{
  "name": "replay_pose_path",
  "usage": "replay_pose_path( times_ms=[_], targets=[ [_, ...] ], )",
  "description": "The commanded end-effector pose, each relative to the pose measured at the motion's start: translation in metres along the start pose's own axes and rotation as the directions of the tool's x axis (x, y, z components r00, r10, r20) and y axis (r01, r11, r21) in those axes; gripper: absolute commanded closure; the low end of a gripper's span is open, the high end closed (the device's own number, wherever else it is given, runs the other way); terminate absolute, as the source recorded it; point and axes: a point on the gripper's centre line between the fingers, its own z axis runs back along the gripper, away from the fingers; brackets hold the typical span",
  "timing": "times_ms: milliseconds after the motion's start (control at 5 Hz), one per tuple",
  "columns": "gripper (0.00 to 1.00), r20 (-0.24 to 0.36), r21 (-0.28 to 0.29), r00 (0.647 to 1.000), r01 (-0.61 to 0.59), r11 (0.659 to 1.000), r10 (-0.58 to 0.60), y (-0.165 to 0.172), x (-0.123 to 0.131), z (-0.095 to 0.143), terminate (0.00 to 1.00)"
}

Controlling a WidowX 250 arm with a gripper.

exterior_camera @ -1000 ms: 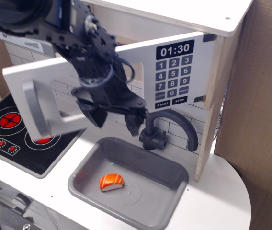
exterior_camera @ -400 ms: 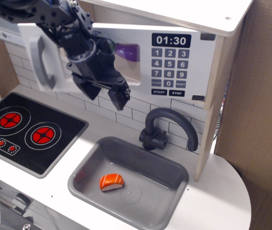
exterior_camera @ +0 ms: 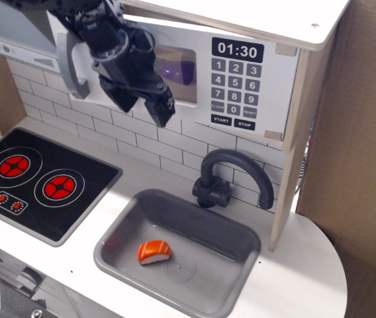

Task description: Close microwave

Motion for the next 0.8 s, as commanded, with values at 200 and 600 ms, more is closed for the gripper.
replay_pose_path(
  times_ms=[200,600],
  targets=[
    [0.00,0.092,0.035,0.994,0.057,0.998,-0.060,0.0163,0.0313,0.0070,0.00],
    [0.00,0.149,0.049,0.987,0.049,0.998,-0.056,0.0189,0.0372,0.0055,0.00]
  ],
)
